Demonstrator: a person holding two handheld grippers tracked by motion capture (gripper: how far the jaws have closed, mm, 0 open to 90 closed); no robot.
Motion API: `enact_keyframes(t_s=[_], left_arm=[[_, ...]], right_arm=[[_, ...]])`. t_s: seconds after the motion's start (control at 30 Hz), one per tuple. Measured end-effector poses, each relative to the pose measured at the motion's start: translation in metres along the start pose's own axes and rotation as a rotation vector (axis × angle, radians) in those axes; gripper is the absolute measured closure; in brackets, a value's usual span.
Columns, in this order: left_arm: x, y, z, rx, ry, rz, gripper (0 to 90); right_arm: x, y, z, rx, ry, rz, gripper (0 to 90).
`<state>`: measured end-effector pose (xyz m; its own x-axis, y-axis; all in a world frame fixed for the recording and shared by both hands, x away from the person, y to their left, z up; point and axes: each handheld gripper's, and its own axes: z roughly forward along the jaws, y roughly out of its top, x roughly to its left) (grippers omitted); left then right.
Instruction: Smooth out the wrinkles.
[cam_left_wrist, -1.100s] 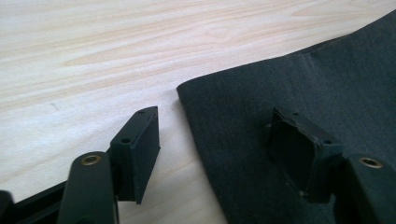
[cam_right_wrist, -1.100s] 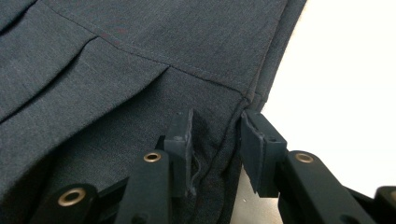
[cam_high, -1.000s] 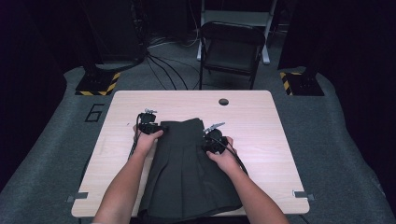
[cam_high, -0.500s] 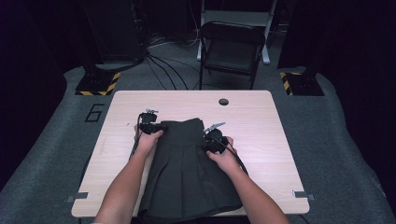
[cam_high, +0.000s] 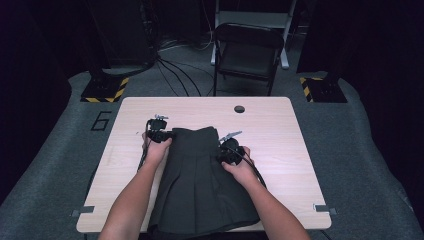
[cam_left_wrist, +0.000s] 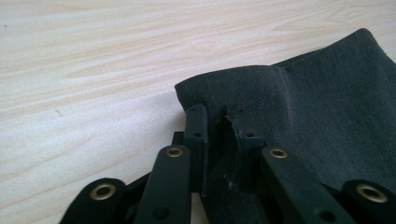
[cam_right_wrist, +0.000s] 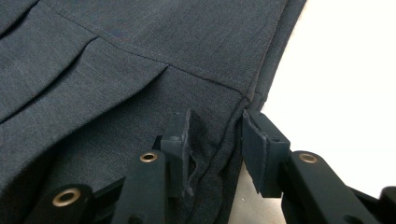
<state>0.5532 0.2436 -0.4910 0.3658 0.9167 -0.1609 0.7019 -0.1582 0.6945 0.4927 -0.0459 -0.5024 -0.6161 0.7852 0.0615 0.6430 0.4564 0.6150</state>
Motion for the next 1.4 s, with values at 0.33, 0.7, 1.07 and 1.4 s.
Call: enact_keyframes(t_s=[0.33,0.7,1.07,1.4], left_arm=[[-0.008,0.015,-0.016,-0.016,-0.026,0.062,85.7],[-0.021,0.028,-0.031,-0.031,-0.042,0.101,86.5],[-0.025,0.029,-0.036,-0.039,-0.069,0.118,86.7],[-0.044,0.03,-0.048,-0.095,-0.142,0.131,86.9]], right_arm=[[0.0,0.001,-0.008,0.001,-0.009,0.002,56.9],[0.029,0.002,-0.041,-0.126,0.013,-0.091,54.2],[0.047,-0.017,-0.031,-0.009,0.092,-0.148,53.0],[0.039,-0.026,-0.021,0.019,0.112,-0.109,53.0]])
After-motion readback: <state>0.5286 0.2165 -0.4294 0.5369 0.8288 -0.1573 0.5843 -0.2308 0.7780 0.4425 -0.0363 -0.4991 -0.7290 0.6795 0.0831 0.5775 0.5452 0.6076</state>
